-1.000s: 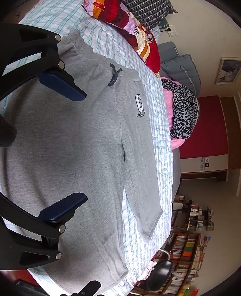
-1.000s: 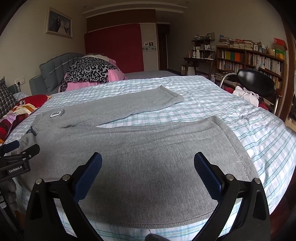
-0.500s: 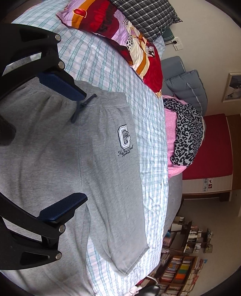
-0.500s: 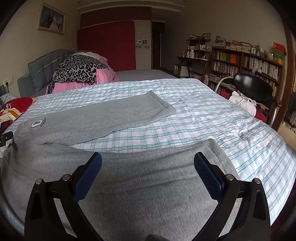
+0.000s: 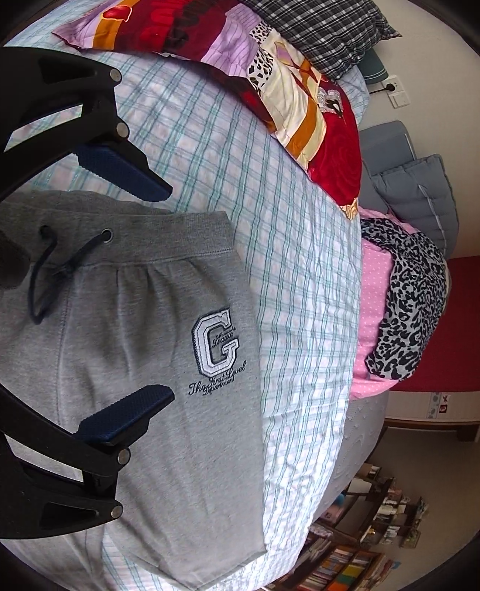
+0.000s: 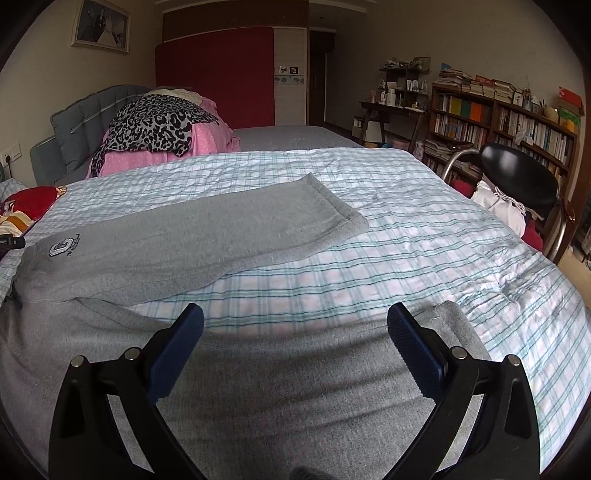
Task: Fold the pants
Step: 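Lower the left gripper to the logo waistband while the right gripper reaches the leg hem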
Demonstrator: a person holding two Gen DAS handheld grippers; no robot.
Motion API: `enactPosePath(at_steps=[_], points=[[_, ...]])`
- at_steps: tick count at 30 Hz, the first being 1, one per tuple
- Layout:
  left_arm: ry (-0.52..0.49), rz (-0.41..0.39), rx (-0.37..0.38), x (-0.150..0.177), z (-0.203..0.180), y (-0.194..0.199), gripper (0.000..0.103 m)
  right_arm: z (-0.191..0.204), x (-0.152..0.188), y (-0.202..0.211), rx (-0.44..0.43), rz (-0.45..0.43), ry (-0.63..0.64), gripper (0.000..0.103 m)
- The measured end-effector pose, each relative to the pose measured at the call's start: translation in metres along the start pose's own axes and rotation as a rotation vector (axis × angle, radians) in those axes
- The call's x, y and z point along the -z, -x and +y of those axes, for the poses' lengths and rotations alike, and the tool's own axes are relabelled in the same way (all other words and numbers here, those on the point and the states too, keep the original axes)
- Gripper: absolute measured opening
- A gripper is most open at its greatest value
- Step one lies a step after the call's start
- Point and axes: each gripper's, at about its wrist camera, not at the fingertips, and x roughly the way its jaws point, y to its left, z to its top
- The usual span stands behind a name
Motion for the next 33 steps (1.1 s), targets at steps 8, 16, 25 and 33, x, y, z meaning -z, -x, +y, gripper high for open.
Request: enactPosePath(at_steps=[8,16,25,33], points=[[0.063,0.084,0.008,-0.038,0.041,-0.064,0.098,0.007,-0.012,-0.032,-0.019,0.052,0.000,0.101],[0.123,0.141,0.053,-0.046,0.056,-0.109,0.098,0.019,-0.020,-0.064,-0.035,0.100,0.023,0.101],[0.098,0.181,0.068,-0.029,0.056,-0.132,0.098,0.034,-0.025,-0.099,-0.059,0.164,0.041,0.101],[0.043,0.151,0.087,-0.024,0.054,-0.129,0.096,0.041,-0.026,-0.125,-0.093,0.247,0.036,0.101]])
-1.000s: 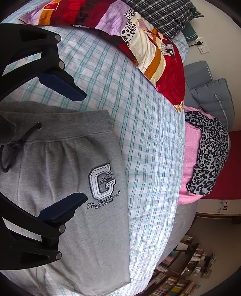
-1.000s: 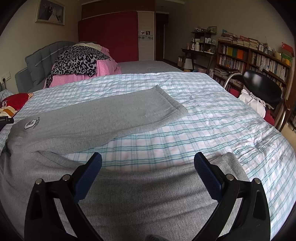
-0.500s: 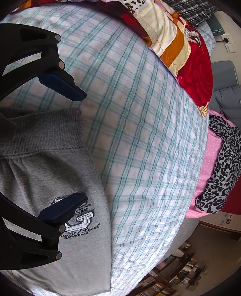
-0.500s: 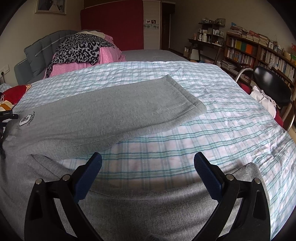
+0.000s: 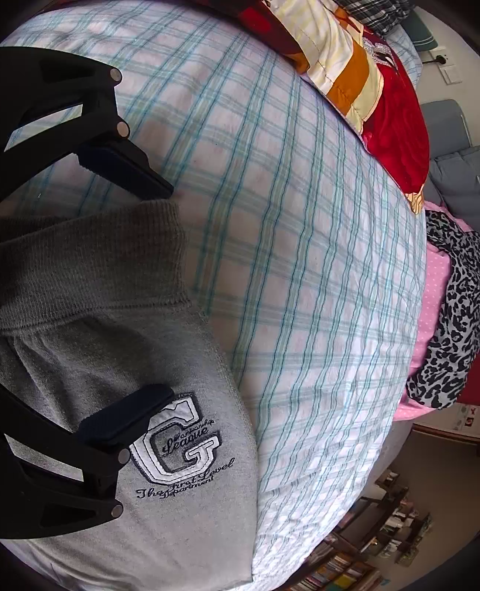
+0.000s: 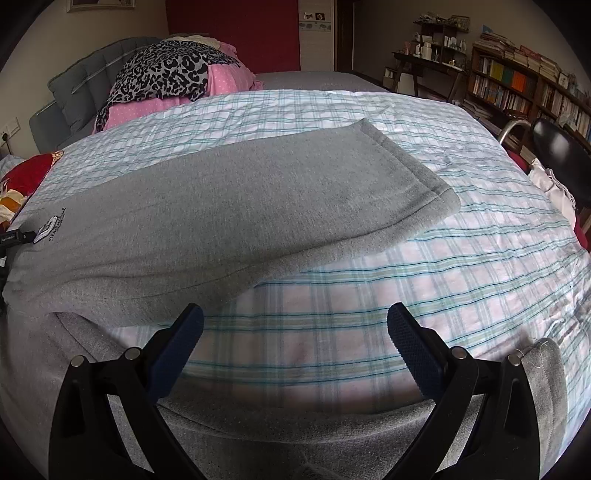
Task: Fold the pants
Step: 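Lower the left gripper to the logo waistband while the right gripper reaches the leg hem, then close the left gripper on the waistband while the right gripper pinches the hem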
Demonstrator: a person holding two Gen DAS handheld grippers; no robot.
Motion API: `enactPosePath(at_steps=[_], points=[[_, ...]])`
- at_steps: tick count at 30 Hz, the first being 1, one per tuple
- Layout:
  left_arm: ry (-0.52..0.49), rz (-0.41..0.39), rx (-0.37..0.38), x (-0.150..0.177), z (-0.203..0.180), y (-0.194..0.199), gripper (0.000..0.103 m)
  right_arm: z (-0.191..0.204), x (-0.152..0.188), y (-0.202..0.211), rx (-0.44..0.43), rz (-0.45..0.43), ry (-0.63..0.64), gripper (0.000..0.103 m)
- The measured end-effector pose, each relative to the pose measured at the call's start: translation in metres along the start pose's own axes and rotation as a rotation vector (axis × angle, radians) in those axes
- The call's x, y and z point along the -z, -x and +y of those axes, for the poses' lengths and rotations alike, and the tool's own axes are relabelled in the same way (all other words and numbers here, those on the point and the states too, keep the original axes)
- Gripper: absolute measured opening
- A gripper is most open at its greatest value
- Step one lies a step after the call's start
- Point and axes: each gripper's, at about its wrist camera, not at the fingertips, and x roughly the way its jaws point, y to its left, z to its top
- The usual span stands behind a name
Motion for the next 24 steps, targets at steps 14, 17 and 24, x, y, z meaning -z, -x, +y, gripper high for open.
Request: enactPosePath(at_steps=[14,17,24], points=[[0.034,-0.109,0.158,0.002,0.001,0.027,0.024,-0.033,-0.053,-0.031,-0.058,0.061,-0.018,0.101],[0.044,-0.134,0.175,0.002,0.002,0.037,0.024,-0.052,-0.082,-0.047,-0.029,0.043,-0.025,0.100],[0.046,-0.153,0.170,0.002,-0.001,0.043,0.025,-0.087,-0.148,-0.094,0.005,0.022,-0.049,0.084]])
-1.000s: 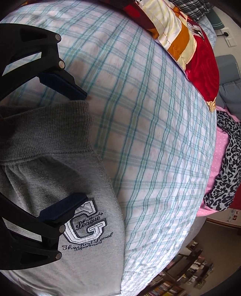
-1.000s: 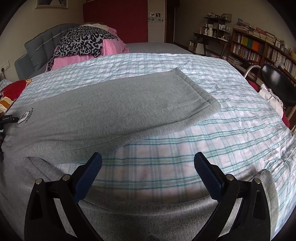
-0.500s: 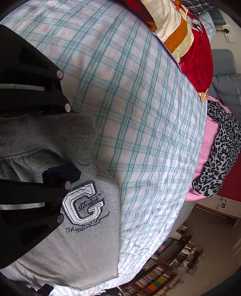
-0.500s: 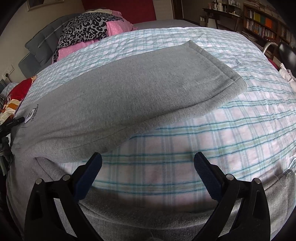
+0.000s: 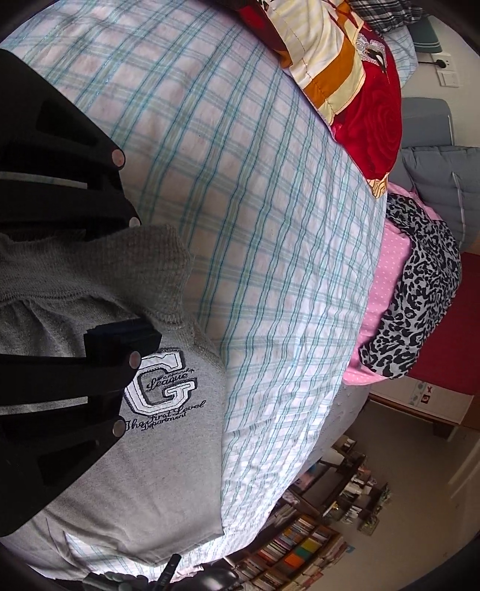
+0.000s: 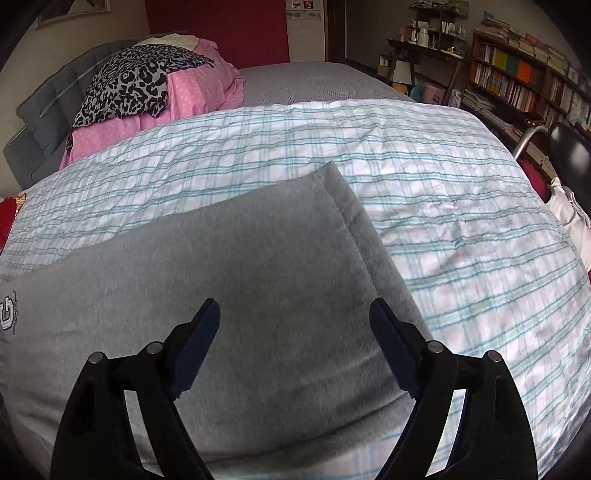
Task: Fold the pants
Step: 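Close the left gripper on the waistband while the right gripper pinches the hem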
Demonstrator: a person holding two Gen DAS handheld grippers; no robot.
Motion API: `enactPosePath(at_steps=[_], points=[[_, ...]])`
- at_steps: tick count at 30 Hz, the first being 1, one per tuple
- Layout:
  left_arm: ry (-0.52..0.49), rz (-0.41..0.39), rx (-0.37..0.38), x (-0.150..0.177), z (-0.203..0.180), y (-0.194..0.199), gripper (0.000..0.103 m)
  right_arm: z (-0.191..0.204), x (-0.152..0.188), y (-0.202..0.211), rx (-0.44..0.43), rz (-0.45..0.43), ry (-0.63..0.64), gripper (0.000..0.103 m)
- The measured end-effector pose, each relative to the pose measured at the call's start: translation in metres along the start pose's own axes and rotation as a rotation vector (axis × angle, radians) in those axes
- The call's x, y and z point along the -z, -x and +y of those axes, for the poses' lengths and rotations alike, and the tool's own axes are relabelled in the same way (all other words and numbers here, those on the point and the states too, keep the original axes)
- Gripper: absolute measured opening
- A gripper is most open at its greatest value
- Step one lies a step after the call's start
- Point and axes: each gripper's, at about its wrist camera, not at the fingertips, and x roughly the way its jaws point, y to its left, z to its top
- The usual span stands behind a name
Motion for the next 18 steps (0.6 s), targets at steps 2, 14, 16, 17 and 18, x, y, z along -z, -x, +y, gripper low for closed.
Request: enactPosePath(at_steps=[2,14,16,17,18], points=[[0.009,0.003,0.002,0.000,0.002,-0.001,0.025,-0.008,-0.018,-0.014,0.007,-0.012,-0.024,0.084],[-0.001,0.012,-0.022,0.000,0.001,-0.006,0.025,-0.035,-0.099,-0.105,0.058,0.036,-0.086,0.072],[-0.001,0.013,-0.023,0.001,0.001,-0.007,0.025,-0.035,-0.104,-0.119,0.049,0.067,-0.088,0.065],[0.001,0.016,-0.024,0.000,0.002,-0.008,0.025,-0.035,-0.106,-0.125,0.043,0.078,-0.087,0.063],[0.004,0.018,-0.024,0.000,0.002,-0.009,0.025,-0.036,-0.107,-0.128,0.042,0.079,-0.085,0.062]])
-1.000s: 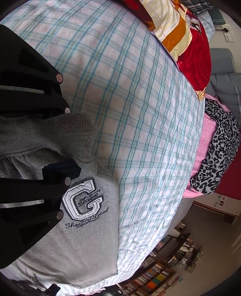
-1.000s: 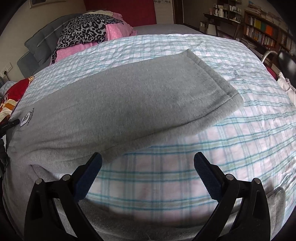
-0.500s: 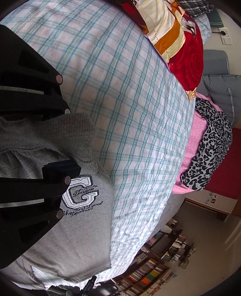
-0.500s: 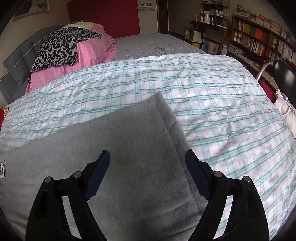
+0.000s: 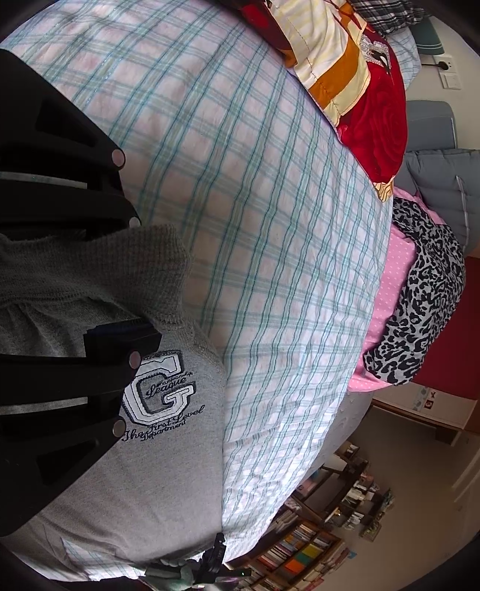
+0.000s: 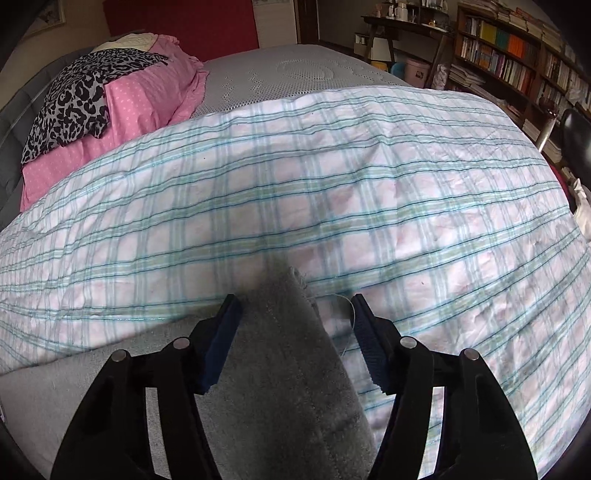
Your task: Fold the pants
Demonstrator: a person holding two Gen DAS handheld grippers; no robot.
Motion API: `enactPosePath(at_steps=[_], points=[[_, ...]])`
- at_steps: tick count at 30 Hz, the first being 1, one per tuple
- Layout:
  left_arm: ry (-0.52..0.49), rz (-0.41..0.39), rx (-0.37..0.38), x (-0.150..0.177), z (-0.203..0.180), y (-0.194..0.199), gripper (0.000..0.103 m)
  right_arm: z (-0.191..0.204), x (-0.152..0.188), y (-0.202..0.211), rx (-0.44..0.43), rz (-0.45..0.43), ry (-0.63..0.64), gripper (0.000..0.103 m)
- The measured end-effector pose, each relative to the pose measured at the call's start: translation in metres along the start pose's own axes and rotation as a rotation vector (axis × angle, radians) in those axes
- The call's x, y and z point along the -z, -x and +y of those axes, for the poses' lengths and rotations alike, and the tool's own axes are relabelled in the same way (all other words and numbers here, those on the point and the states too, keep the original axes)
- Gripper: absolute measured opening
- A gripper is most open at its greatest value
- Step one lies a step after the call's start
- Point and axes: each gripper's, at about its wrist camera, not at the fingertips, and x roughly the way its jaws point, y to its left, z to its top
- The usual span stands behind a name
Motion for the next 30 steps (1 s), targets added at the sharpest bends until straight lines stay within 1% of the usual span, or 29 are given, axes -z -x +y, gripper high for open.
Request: enactPosePath(at_steps=[2,3,4,5,7,8,9,14,19,22,26,27,28,29,30], points=[[0.003,0.003,-0.001,0.000,0.001,-0.001,0.025,-0.001,-0.003,-0.001,-0.010,-0.016,0.001,0.053],[0.003,0.004,-0.003,0.000,0.001,-0.002,0.025,-0.001,-0.003,-0.001,-0.010,-0.022,0.001,0.042],[0.003,0.004,-0.004,0.000,0.001,-0.002,0.025,-0.001,-0.004,-0.001,-0.020,-0.023,-0.002,0.032],[0.003,0.004,-0.005,0.000,0.001,-0.002,0.025,0.000,-0.005,0.000,-0.037,-0.019,-0.007,0.029],[0.004,0.003,-0.003,0.000,0.001,-0.002,0.025,0.003,-0.006,0.004,-0.035,-0.028,-0.001,0.023],[0.005,0.002,-0.003,-0.001,0.001,-0.002,0.025,0.005,-0.006,0.007,-0.033,-0.037,0.006,0.021],[0.005,0.001,-0.002,-0.001,0.001,-0.002,0.025,0.004,-0.006,0.011,-0.033,-0.046,0.007,0.014],[0.004,-0.012,-0.001,-0.001,0.000,0.001,0.025,-0.006,-0.007,0.038,-0.067,-0.104,-0.037,0.014],[0.003,-0.036,0.007,-0.002,-0.001,0.011,0.025,-0.012,-0.001,0.076,-0.087,-0.167,-0.055,0.014],[0.013,-0.057,0.023,-0.005,-0.002,0.022,0.025,-0.020,0.006,0.104,-0.106,-0.206,-0.076,0.013],[-0.005,-0.090,0.033,-0.010,-0.006,0.041,0.025,-0.034,0.017,0.150,-0.128,-0.257,-0.085,0.013],[-0.008,-0.101,0.037,-0.010,-0.007,0.047,0.025,-0.039,0.022,0.163,-0.134,-0.274,-0.087,0.012],[-0.010,-0.114,0.043,-0.010,-0.006,0.054,0.025,-0.043,0.026,0.176,-0.141,-0.290,-0.093,0.008],[-0.011,-0.124,0.051,-0.009,-0.006,0.061,0.025,-0.049,0.030,0.189,-0.144,-0.306,-0.103,0.007],[-0.011,-0.133,0.062,-0.007,-0.005,0.069,0.025,-0.055,0.034,0.202,-0.136,-0.328,-0.117,0.000]])
